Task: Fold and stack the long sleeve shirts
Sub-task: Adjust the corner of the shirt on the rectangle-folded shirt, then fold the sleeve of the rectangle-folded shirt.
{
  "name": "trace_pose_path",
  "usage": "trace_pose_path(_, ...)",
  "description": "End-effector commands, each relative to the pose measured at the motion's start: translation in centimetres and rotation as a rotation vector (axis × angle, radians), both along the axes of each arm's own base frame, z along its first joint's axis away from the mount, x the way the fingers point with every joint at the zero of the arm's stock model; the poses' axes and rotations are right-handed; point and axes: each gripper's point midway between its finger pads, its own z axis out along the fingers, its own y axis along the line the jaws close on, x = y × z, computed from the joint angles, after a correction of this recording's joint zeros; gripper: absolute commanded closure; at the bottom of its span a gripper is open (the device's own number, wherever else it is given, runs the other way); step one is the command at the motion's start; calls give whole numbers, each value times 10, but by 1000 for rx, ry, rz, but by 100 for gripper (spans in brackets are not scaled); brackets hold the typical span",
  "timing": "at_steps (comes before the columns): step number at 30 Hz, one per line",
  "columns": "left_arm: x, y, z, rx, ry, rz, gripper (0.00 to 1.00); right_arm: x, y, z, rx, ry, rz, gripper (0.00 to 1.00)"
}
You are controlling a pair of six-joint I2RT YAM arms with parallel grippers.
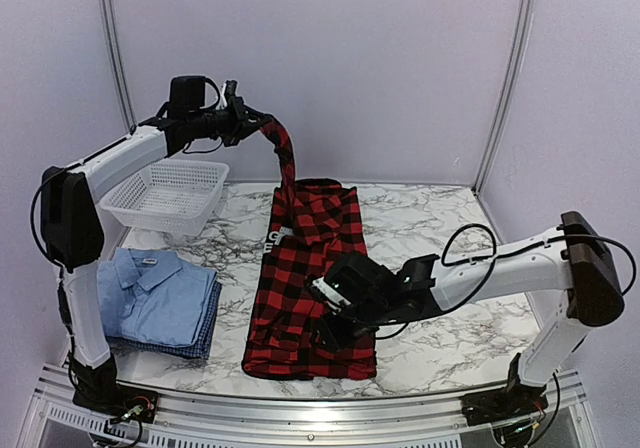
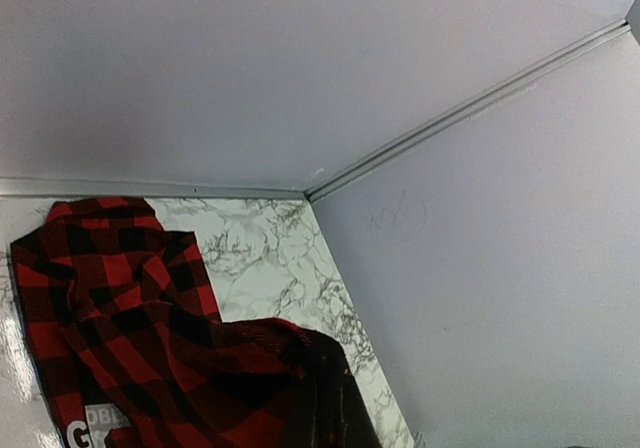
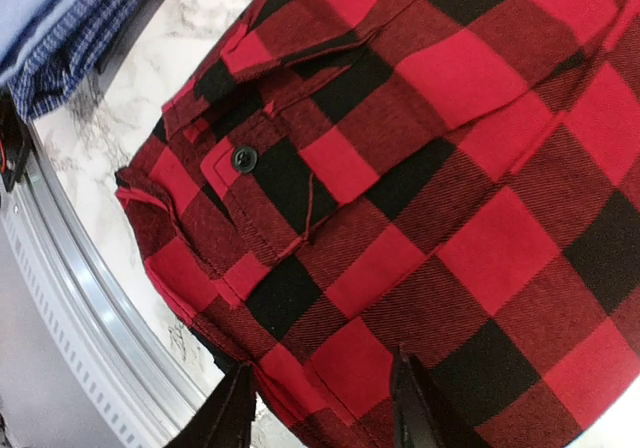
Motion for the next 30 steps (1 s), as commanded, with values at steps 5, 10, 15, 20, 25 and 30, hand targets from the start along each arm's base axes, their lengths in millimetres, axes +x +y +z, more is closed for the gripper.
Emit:
trace_pose_path(5, -73, -40, 10, 27, -90, -223, 100, 63, -44, 60, 94, -129, -192, 54)
trace_pose_path(10, -110, -61, 10, 34, -123, -342, 100, 120, -88, 79, 181, -152, -369, 54)
trace_pose_path(15, -152, -90, -22, 46, -50, -464, 100, 164, -118, 85, 252, -168, -479, 54)
trace_pose_path(20, -212, -127, -92, 99, 124, -628, 100, 197, -130, 88, 261, -183, -520, 55)
trace_pose_path(25, -253, -137, -149, 196, 243, -700, 100, 210, -127, 79, 245, -172, -512, 55)
trace_pose_path(30, -275, -137, -177, 280, 296, -742, 99, 211, -125, 69, 235, -159, -502, 55)
